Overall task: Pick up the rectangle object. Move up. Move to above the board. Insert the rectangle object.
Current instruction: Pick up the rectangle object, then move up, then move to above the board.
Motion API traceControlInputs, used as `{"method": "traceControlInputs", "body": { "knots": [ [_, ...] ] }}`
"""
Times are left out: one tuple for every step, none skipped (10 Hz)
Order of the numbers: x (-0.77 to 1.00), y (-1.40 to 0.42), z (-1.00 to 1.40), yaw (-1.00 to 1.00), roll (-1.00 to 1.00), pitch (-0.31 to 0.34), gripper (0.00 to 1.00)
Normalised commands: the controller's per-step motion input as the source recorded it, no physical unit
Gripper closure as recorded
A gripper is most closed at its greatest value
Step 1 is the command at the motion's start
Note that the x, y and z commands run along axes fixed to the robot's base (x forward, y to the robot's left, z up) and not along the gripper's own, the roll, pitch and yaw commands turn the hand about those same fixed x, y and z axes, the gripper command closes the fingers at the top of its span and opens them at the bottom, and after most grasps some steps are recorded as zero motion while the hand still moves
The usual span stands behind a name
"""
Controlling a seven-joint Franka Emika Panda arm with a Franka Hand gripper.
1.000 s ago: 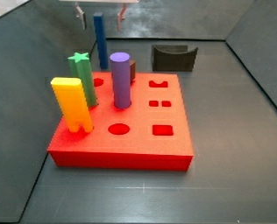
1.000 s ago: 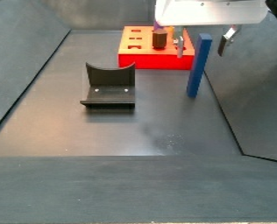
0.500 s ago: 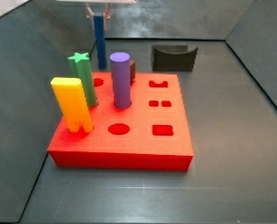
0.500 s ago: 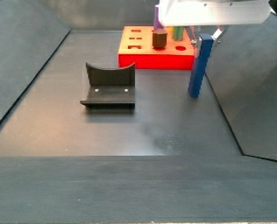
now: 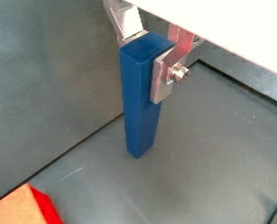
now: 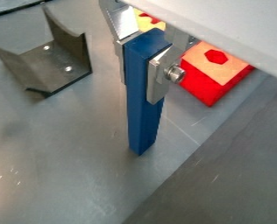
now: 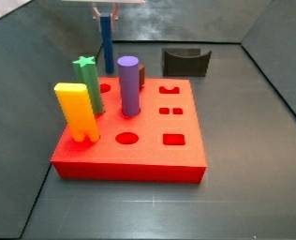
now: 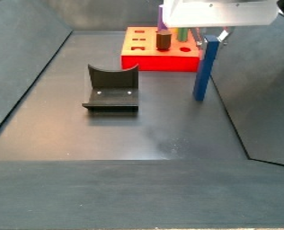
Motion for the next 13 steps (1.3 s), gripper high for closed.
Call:
{"method": "traceControlInputs", "body": {
  "knots": [
    [0.0, 0.0, 0.0, 0.0, 0.0, 0.0, 1.0],
    [0.0, 0.0, 0.0, 0.0, 0.0, 0.0, 1.0],
    [0.0, 0.0, 0.0, 0.0, 0.0, 0.0, 1.0],
    [0.0, 0.0, 0.0, 0.0, 0.0, 0.0, 1.0],
    [0.0, 0.0, 0.0, 0.0, 0.0, 0.0, 1.0],
    [0.0, 0.0, 0.83, 0.0, 0.0, 0.0, 1.0],
    [0.02, 0.02, 0.82, 0.01, 0.0, 0.003, 1.0],
    [0.0, 0.03, 0.73, 0.01, 0.01, 0.032, 1.0],
    [0.0, 0.02, 0.56, 0.01, 0.02, 0.053, 1.0],
    [0.0, 0.02, 0.41, 0.0, 0.04, 0.066, 1.0],
    [0.01, 0.02, 0.26, 0.0, 0.05, 0.076, 1.0],
    [0.16, -0.01, 1.0, 0.12, 0.34, -0.058, 1.0],
    [0.16, -0.02, 1.0, 0.13, 0.34, -0.046, 1.0]
  ]
}}
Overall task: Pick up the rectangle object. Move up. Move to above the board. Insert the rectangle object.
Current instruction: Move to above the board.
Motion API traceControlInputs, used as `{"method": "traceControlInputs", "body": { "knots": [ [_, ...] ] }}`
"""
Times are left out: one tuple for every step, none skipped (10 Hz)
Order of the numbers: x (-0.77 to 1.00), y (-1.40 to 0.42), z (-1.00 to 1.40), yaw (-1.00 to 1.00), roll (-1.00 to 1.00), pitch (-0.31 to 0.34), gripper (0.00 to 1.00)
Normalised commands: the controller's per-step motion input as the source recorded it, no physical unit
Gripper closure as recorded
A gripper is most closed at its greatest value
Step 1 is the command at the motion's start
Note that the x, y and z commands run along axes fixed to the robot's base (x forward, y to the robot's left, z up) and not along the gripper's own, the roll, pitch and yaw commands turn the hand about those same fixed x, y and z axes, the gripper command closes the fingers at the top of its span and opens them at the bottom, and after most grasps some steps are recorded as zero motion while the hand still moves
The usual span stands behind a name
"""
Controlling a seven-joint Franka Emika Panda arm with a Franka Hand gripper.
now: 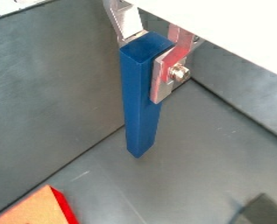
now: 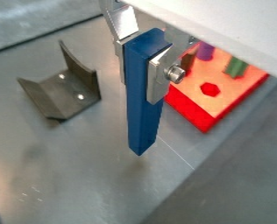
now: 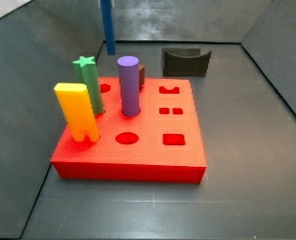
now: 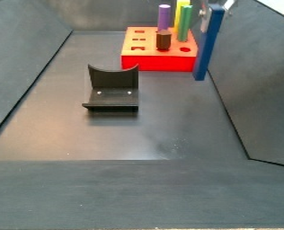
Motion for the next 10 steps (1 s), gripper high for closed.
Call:
{"method": "traceControlInputs", "body": {
  "knots": [
    [0.14, -0.02, 1.0, 0.11, 0.31, -0.001, 1.0],
    [0.12, -0.02, 1.0, 0.08, 0.24, 0.015, 1.0],
    [0.11, -0.02, 1.0, 0.05, 0.16, 0.032, 1.0],
    [0.11, -0.02, 1.0, 0.04, 0.12, 0.053, 1.0],
    [0.1, -0.02, 1.0, 0.03, 0.11, 0.062, 1.0],
    [0.09, -0.02, 1.0, 0.03, 0.11, 0.069, 1.0],
    [0.08, -0.02, 1.0, 0.03, 0.1, 0.069, 1.0],
    [0.06, -0.02, 1.0, 0.03, 0.1, 0.069, 1.0],
    [0.05, -0.02, 0.93, 0.03, 0.09, 0.069, 1.0],
    [0.03, -0.02, 0.72, 0.04, 0.09, 0.071, 1.0]
  ]
}}
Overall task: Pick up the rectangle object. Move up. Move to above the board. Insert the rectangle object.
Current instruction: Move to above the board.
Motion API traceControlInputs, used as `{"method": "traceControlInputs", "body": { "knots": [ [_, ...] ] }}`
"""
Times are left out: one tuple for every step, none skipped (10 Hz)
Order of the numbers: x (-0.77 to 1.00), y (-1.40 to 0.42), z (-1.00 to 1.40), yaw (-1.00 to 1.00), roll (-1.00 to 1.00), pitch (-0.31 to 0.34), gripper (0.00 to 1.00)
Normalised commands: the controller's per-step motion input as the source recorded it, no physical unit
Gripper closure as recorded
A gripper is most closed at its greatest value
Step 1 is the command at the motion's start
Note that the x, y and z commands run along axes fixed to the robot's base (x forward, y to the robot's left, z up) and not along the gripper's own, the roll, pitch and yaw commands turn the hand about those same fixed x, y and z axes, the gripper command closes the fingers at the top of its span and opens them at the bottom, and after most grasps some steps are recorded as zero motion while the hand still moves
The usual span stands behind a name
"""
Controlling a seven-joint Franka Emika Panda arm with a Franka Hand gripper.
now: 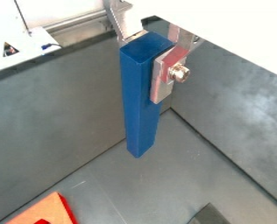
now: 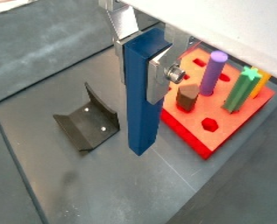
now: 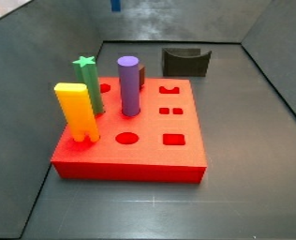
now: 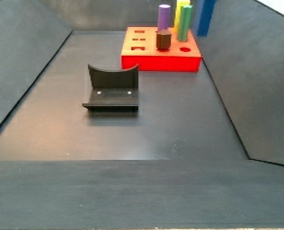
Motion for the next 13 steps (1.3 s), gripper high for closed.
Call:
{"method": "traceControlInputs", "body": {
  "knots": [
    [0.01, -0.02, 0.5, 0.04, 0.08, 0.069, 1.0],
    [0.01, -0.01, 0.34, 0.04, 0.08, 0.071, 1.0],
    [0.01, -0.01, 0.24, 0.04, 0.08, 0.071, 1.0],
    [0.26, -1.0, 0.01, -0.54, -0.08, 0.348, 1.0],
    [0.26, -1.0, 0.0, -0.47, -0.08, 0.34, 1.0],
    [0.28, -1.0, 0.01, -0.3, -0.09, 0.324, 1.0],
    [0.29, -1.0, 0.01, -0.21, -0.12, 0.3, 1.0],
    [0.29, -1.0, 0.01, -0.1, -0.07, 0.225, 1.0],
    [0.29, -1.0, 0.01, -0.05, -0.04, 0.167, 1.0],
    [0.3, -1.0, 0.02, -0.01, -0.01, 0.127, 1.0],
    [0.31, -1.0, 0.02, -0.01, -0.03, 0.111, 1.0],
    [0.32, -1.0, 0.02, -0.01, 0.0, 0.111, 1.0],
    [0.33, -1.0, 0.03, 0.0, -0.01, 0.114, 1.0]
  ]
}}
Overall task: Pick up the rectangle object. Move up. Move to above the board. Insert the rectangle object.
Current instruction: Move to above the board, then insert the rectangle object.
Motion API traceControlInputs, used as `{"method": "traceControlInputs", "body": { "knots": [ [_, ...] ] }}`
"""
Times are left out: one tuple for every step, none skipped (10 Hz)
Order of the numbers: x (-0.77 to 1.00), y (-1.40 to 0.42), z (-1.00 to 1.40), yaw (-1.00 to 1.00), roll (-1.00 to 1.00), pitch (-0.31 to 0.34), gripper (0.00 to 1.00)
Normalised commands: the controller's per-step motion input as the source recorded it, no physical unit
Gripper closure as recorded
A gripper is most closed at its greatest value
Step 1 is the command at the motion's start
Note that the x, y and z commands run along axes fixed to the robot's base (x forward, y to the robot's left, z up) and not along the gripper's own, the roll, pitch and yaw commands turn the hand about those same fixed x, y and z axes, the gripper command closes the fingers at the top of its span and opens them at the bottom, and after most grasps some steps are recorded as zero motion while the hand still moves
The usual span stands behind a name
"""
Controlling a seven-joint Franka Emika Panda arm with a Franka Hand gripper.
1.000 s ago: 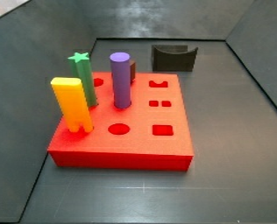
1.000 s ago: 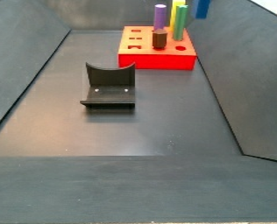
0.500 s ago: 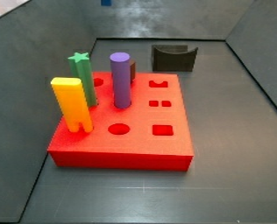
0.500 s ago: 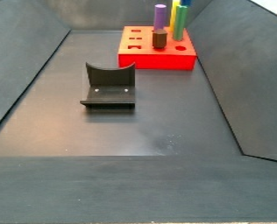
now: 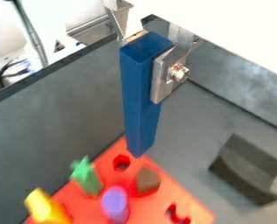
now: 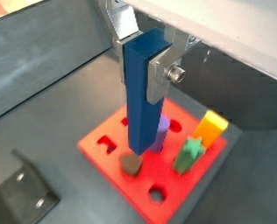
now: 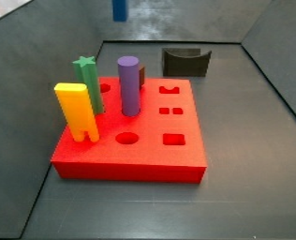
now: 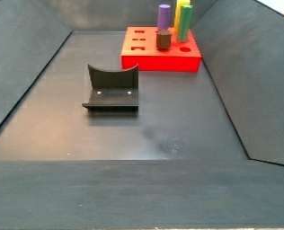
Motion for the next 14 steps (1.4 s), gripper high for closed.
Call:
{"method": "traceControlInputs", "body": {
  "knots": [
    [0.36, -1.0, 0.03, 0.01, 0.0, 0.122, 1.0],
    [0.32, -0.85, 0.04, 0.01, 0.0, 0.126, 1.0],
    [0.22, -0.48, 0.03, 0.01, 0.02, 0.129, 1.0],
    [0.13, -0.24, 0.03, 0.01, 0.03, 0.098, 1.0],
    [-0.01, 0.0, -0.01, -1.0, 0.0, 0.0, 1.0],
    [0.0, 0.0, 0.0, -0.83, 0.0, 0.0, 1.0],
    [-0.02, 0.0, 0.0, 0.0, 0.0, 0.0, 1.0],
    [-0.07, -0.16, 0.0, -0.16, 0.0, 0.0, 1.0],
    [0.0, 0.0, 0.0, -0.21, 0.0, 0.0, 1.0],
    [0.0, 0.0, 0.0, -0.39, 0.0, 0.0, 1.0],
    [0.0, 0.0, 0.0, -0.5, 0.0, 0.0, 1.0],
    [0.33, 0.0, -0.07, -0.56, 0.0, 0.0, 1.0],
    [0.35, 0.0, -0.04, -0.73, 0.0, 0.0, 1.0],
    [0.41, 0.0, -0.03, -0.69, 0.0, 0.0, 1.0]
  ]
}}
